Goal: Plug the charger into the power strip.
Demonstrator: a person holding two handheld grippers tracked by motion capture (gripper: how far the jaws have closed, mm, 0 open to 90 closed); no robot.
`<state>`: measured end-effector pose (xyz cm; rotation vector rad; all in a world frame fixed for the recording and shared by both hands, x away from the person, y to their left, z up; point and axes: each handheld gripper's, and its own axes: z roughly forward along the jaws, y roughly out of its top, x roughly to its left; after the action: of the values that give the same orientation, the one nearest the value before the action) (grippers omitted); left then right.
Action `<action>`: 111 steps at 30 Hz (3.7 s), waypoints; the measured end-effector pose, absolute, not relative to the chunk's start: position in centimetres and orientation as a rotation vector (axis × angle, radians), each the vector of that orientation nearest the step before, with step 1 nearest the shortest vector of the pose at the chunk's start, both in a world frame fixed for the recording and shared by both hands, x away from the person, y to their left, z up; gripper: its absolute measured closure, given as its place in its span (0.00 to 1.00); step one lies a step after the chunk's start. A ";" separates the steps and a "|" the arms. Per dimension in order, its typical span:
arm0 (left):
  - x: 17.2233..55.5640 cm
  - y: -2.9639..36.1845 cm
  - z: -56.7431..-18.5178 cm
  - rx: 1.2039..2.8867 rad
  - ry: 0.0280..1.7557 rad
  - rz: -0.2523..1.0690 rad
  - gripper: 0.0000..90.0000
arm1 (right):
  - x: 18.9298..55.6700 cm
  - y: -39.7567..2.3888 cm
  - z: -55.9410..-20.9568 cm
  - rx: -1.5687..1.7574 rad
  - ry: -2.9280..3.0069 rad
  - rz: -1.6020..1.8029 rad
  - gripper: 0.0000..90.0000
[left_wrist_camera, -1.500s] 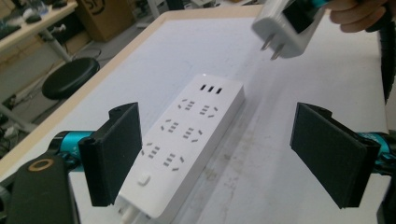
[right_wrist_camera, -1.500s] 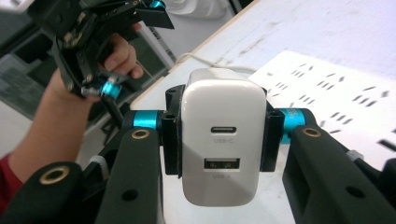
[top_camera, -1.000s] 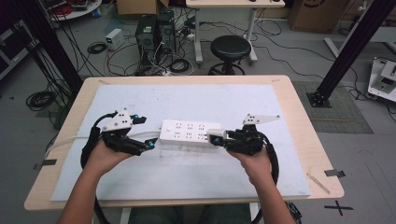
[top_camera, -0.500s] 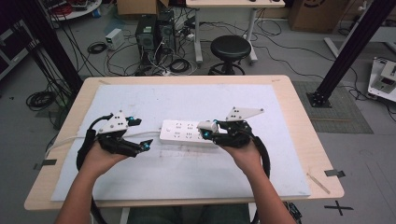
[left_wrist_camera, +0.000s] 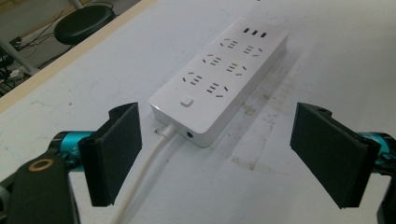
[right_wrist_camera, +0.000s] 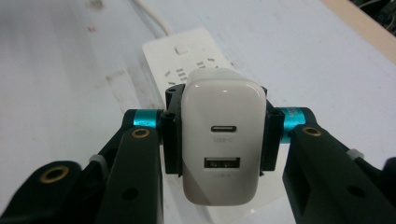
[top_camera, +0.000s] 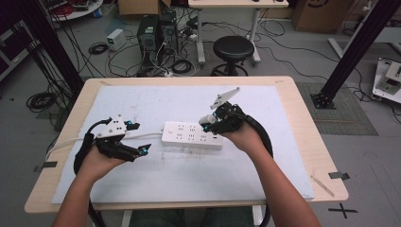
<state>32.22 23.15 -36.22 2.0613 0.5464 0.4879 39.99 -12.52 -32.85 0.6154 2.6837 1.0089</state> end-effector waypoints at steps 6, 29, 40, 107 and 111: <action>32.3 23.1 -36.7 2.075 0.545 0.480 0.18 | 42.3 -11.0 -33.1 0.516 2.798 0.766 0.70; 32.7 23.9 -37.8 2.077 0.570 0.455 0.18 | 47.0 -6.6 -34.8 0.204 3.033 0.269 0.70; 33.0 24.1 -38.0 2.073 0.580 0.445 0.18 | 47.6 -6.4 -35.5 0.179 3.065 0.224 0.70; 33.2 25.1 -37.4 2.043 0.541 0.492 0.19 | 39.6 -15.9 -33.7 0.643 2.725 1.146 0.22; 33.1 25.2 -37.4 2.027 0.533 0.499 0.18 | 37.2 -19.0 -35.0 0.685 2.618 1.290 0.22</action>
<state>33.08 25.18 -37.40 2.0273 0.5332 0.4992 37.16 -19.04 -35.04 0.6852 2.6185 1.2899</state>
